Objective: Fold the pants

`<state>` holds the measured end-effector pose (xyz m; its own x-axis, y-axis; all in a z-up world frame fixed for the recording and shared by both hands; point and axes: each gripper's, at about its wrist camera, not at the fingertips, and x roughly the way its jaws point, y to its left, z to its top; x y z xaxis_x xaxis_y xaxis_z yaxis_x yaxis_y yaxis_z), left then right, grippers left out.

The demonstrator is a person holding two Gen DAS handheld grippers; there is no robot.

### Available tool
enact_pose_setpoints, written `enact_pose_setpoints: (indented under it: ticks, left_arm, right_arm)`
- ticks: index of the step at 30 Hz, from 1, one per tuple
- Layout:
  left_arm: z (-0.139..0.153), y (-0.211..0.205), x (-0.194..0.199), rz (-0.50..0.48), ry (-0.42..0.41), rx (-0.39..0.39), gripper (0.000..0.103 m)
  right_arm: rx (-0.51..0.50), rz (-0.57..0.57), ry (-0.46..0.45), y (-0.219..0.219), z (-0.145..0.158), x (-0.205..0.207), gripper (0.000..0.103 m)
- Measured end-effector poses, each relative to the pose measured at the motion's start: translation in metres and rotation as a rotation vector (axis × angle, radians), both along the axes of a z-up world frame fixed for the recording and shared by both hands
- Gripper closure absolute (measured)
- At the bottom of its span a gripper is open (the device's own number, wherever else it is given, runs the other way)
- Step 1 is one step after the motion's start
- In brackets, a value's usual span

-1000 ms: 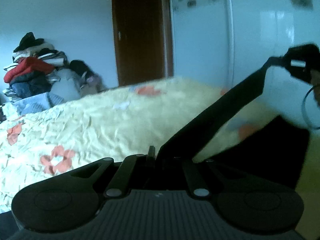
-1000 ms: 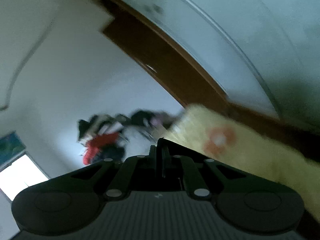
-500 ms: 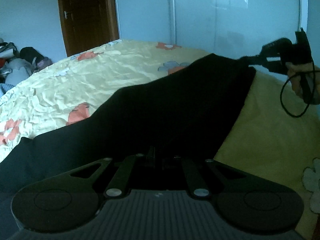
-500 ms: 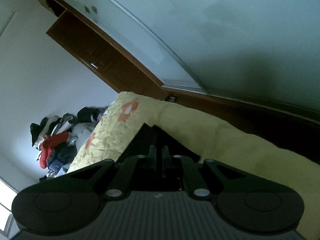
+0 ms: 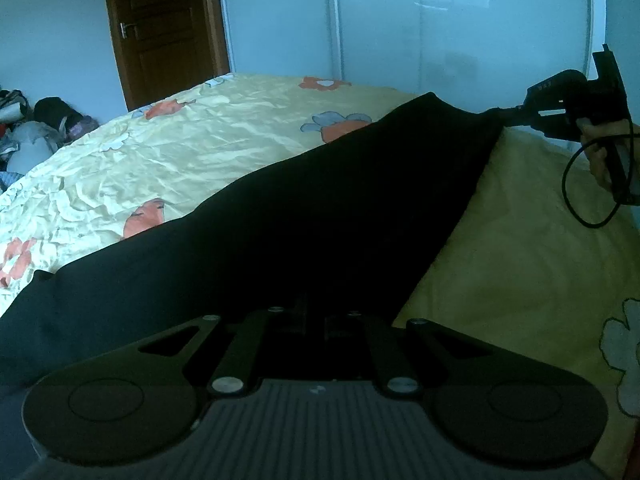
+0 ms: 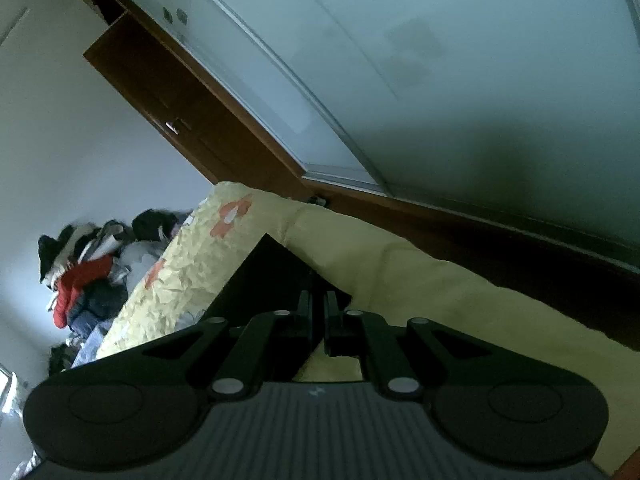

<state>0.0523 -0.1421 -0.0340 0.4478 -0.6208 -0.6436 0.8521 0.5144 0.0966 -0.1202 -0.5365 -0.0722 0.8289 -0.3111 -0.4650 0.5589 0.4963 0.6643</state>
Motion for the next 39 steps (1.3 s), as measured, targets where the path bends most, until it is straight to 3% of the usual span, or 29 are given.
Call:
enact_pose_setpoints:
  ticks: [5, 6, 7, 9, 11, 14, 18, 21, 23, 26, 27, 30, 35, 39]
  left_arm:
    - [0.001, -0.001, -0.007, -0.014, -0.014, 0.017, 0.073]
    - [0.003, -0.001, -0.010, -0.016, -0.024, 0.024, 0.061]
    - [0.005, 0.001, -0.014, -0.020, -0.036, 0.025, 0.048]
    - [0.011, 0.006, -0.020, -0.040, -0.049, 0.012, 0.037]
    - [0.019, 0.014, -0.024, -0.076, -0.036, -0.022, 0.034]
    - [0.029, 0.026, -0.021, -0.066, -0.027, -0.048, 0.032]
    - [0.030, 0.047, 0.009, 0.149, -0.046, -0.019, 0.032]
    - [0.024, 0.064, 0.032, 0.297, -0.029, 0.010, 0.033]
    - [0.019, 0.070, 0.040, 0.318, -0.002, 0.026, 0.032]
    - [0.008, 0.066, 0.036, 0.267, 0.017, 0.103, 0.032]
    - [0.006, 0.064, 0.030, 0.247, -0.001, 0.116, 0.032]
    - [0.011, 0.055, 0.024, 0.208, -0.048, 0.102, 0.031]
    - [0.017, 0.029, 0.057, 0.266, -0.087, 0.071, 0.019]
    - [0.005, 0.010, 0.103, 0.325, -0.020, 0.118, 0.017]
  right_arm:
    - [-0.011, -0.004, 0.060, 0.001, 0.004, 0.002, 0.093]
    - [-0.029, -0.036, 0.077, 0.002, 0.007, 0.001, 0.093]
    - [-0.057, -0.077, 0.083, 0.003, 0.011, -0.003, 0.093]
    - [-0.174, -0.182, 0.082, 0.012, 0.024, -0.011, 0.093]
    - [-0.281, -0.186, 0.066, 0.025, 0.040, -0.006, 0.092]
    - [-0.361, 0.070, 0.089, 0.047, 0.057, 0.036, 0.091]
    - [-0.442, 0.535, 0.153, 0.110, 0.059, 0.108, 0.091]
    - [-0.511, 0.797, 0.180, 0.171, 0.052, 0.142, 0.090]
    - [-0.551, 0.946, 0.214, 0.208, 0.044, 0.154, 0.091]
    - [-0.634, 1.063, 0.311, 0.238, 0.031, 0.160, 0.091]
    - [-0.662, 1.073, 0.306, 0.239, 0.031, 0.154, 0.090]
    - [-0.613, 1.033, 0.302, 0.217, 0.042, 0.152, 0.089]
    - [-0.583, 0.871, 0.302, 0.173, 0.045, 0.178, 0.089]
    - [-0.565, 0.830, 0.369, 0.144, 0.024, 0.198, 0.089]
